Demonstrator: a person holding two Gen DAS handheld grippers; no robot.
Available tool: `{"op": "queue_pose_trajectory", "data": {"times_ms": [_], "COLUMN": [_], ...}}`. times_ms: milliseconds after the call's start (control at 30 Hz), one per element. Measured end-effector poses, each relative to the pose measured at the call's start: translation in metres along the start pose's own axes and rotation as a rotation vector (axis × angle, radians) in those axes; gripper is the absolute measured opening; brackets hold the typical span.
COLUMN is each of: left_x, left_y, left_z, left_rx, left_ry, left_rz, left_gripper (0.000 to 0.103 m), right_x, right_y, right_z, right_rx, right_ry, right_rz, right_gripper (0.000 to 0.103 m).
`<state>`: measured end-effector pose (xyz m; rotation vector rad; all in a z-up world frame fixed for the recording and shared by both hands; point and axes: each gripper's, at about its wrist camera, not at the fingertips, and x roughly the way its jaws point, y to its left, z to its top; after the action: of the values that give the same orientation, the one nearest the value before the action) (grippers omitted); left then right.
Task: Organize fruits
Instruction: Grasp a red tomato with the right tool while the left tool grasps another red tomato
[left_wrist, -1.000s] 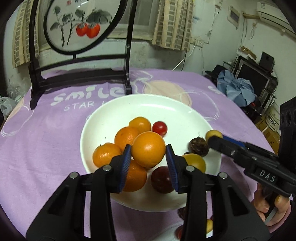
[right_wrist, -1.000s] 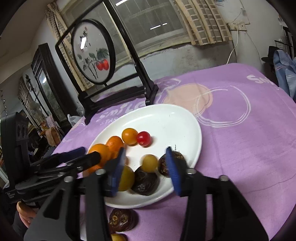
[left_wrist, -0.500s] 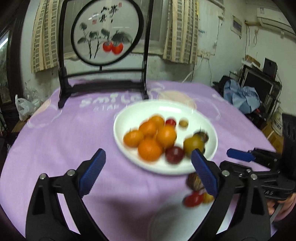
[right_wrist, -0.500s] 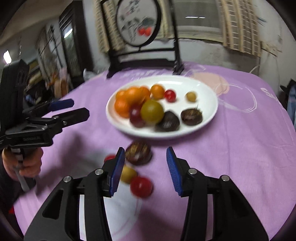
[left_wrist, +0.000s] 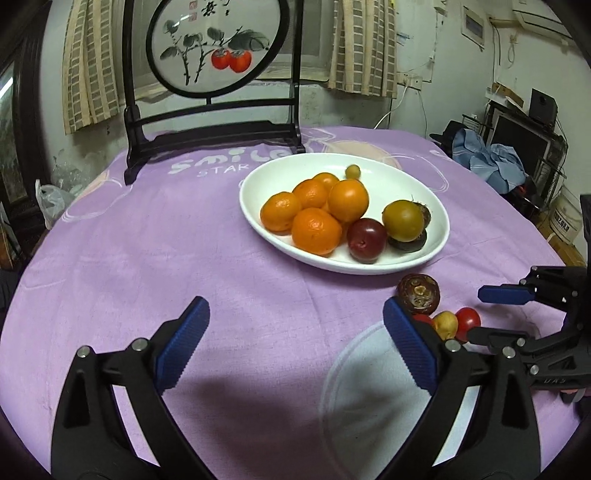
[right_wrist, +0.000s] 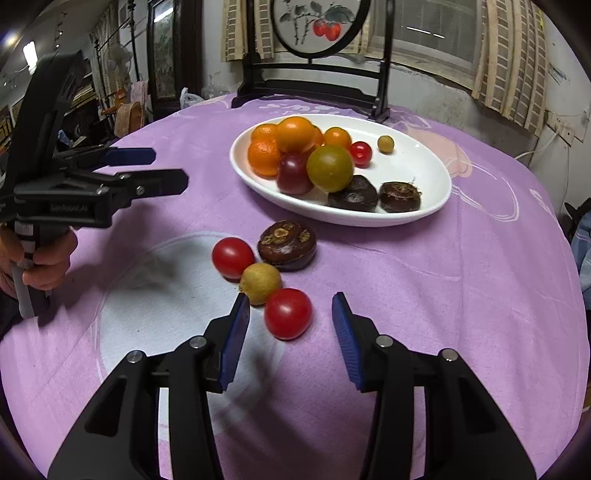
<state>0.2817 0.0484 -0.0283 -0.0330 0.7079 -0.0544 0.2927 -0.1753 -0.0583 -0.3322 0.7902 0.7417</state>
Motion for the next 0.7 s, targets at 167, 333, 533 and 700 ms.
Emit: {"op": "queue_pose_trajectory", "data": {"times_ms": [167,333,533,700], "left_x": [0.001,0.001,0.001,0.0], "left_y": [0.002,-0.001,-0.005,-0.013], "left_z": [0.001,0.0,0.0,-0.003], "left_rx": [-0.015,0.001,0.017,0.05], "left_ry": [0.007,0.01,0.004,0.002], "left_rz": [0.001,0.001,0.004,-0.031], "left_gripper": [0.097,0.097,0.097,0.097], "right_x": [0.005,0.007,0.013,-0.001], "right_y": [0.006,0.006,0.002,-0.015], "right_z": [-0.001,-0.002,-0.002,0.003], "right_rx": [-0.033,-0.04,-0.022,0.097], "right_ry": [0.022,0.025,0.051,-0.008], "right_rz": [-0.001,-0.018,-0.038,0.021], "right_gripper": [0.04,0.038,0.028,0.028]}}
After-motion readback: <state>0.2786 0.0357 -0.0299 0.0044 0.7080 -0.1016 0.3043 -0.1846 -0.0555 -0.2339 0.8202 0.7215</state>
